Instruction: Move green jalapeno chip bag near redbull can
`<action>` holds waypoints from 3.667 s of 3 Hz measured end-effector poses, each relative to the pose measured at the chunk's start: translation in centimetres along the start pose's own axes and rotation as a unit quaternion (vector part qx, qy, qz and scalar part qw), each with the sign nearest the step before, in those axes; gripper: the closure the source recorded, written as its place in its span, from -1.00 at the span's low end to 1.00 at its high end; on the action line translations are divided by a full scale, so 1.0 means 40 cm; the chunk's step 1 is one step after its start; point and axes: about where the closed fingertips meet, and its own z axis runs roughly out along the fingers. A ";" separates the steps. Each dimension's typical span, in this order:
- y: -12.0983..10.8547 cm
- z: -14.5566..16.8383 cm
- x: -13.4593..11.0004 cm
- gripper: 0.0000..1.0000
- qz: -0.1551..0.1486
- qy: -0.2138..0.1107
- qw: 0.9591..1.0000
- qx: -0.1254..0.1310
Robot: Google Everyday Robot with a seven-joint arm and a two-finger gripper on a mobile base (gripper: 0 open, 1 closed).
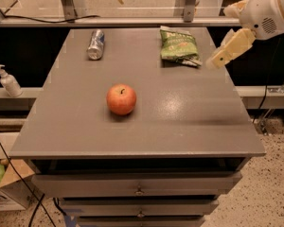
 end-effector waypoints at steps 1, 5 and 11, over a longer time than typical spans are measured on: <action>-0.026 0.040 -0.019 -1.00 -0.002 -0.016 1.000 0.006; -0.192 0.347 -0.042 -1.00 0.028 -0.047 0.998 0.016; -0.229 0.487 0.010 0.76 0.059 -0.026 0.998 -0.011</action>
Offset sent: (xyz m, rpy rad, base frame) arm 0.0924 0.0564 -0.0293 0.0699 -0.0732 0.0466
